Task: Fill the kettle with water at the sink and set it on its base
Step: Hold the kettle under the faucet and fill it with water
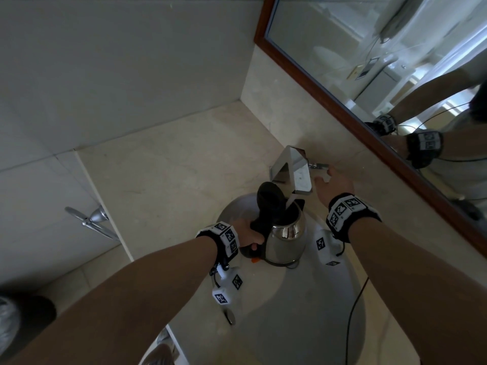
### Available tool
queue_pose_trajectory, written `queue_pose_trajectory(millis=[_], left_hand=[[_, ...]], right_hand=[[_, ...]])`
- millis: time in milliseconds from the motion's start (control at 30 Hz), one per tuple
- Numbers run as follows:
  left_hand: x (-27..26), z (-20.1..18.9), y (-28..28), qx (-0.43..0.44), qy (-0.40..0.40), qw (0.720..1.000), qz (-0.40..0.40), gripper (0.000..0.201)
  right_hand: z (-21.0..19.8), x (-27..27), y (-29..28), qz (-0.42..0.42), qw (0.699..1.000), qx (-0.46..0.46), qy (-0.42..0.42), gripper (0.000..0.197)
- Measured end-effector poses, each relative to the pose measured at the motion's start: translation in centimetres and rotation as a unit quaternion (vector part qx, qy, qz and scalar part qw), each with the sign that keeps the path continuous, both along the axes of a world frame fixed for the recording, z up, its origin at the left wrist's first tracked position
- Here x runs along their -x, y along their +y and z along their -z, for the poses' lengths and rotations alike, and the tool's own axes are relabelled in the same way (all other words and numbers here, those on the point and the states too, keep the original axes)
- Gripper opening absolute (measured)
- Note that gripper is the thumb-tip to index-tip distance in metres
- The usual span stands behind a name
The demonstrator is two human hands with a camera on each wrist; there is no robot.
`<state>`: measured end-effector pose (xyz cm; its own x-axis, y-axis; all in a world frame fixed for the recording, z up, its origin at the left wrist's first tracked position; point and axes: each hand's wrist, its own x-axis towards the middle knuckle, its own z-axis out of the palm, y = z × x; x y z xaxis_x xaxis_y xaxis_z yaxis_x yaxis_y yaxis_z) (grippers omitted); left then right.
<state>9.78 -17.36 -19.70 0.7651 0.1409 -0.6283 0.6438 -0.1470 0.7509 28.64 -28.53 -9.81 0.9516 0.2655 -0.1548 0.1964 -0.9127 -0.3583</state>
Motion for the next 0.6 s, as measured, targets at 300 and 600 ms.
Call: queue_pose_trajectory(millis=[300, 600], left_hand=[[-0.22, 0.05, -0.11, -0.016, 0.007, 1.000, 0.006, 0.022], [-0.07, 0.00, -0.07, -0.001, 0.005, 1.000, -0.005, 0.020]], right_hand=[[-0.09, 0.08, 0.08, -0.007, 1.000, 0.000, 0.007, 0.058], [-0.18, 0.10, 0.16, -0.007, 1.000, 0.004, 0.003, 0.059]])
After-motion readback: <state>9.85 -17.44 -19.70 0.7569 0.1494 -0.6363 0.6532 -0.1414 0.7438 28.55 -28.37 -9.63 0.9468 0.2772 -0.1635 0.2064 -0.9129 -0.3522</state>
